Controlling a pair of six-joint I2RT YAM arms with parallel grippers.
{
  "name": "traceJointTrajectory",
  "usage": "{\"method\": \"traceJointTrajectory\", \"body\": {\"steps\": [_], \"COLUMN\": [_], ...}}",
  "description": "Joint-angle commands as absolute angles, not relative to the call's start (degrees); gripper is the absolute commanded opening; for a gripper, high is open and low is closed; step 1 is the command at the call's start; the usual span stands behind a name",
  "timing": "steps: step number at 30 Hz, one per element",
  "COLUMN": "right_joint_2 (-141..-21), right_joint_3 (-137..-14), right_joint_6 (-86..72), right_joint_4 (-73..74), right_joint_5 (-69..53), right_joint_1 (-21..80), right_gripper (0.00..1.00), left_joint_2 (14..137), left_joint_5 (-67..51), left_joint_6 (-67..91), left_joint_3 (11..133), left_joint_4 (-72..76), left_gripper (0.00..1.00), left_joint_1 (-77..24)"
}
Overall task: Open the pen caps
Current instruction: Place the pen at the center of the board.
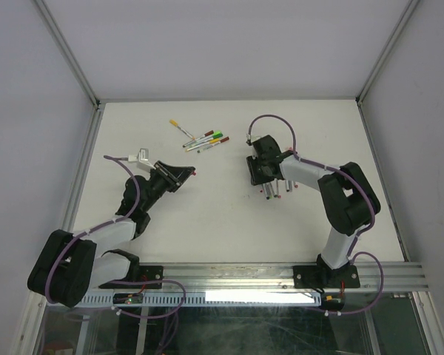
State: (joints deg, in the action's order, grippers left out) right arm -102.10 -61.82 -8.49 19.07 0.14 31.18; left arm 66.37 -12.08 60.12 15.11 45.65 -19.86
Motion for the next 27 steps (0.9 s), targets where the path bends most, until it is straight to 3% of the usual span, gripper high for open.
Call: {"method": "traceJointTrajectory", "body": {"steps": [1, 14, 18, 22, 27], "right_joint_2": [-101.1, -90.8, -88.8, -87.3, -86.0], "right_joint_3": [-64.2, -62.3, -62.7, -64.6, -65.7], "right_joint_6": [-7.6, -4.6, -3.0, 2.3, 5.8], "right_joint_4": [19.1, 15.6, 16.0, 20.2, 23.2], "right_joint_5": [-1.8, -5.8, -12.5, -23.0, -28.9], "right_joint_1": [31.5, 30.6, 27.7, 22.8, 17.5], "right_gripper": [0.34, 0.34, 0.33, 0.33, 0.33], "left_joint_2": [67.6, 78.4, 85.2, 93.1, 106.4], "left_joint_5": [-11.2, -10.3, -9.2, -7.9, -3.1], "left_joint_6": [60.0, 57.3, 55.4, 52.5, 45.7], "left_joint_3": [15.3, 21.7, 27.2, 38.3, 60.2], "left_joint_4": [49.8, 49.2, 45.2, 35.6, 10.9], "left_gripper": [0.0, 0.0, 0.0, 0.0, 0.0], "left_joint_1": [-21.7, -28.6, -30.5, -32.9, -35.7]}}
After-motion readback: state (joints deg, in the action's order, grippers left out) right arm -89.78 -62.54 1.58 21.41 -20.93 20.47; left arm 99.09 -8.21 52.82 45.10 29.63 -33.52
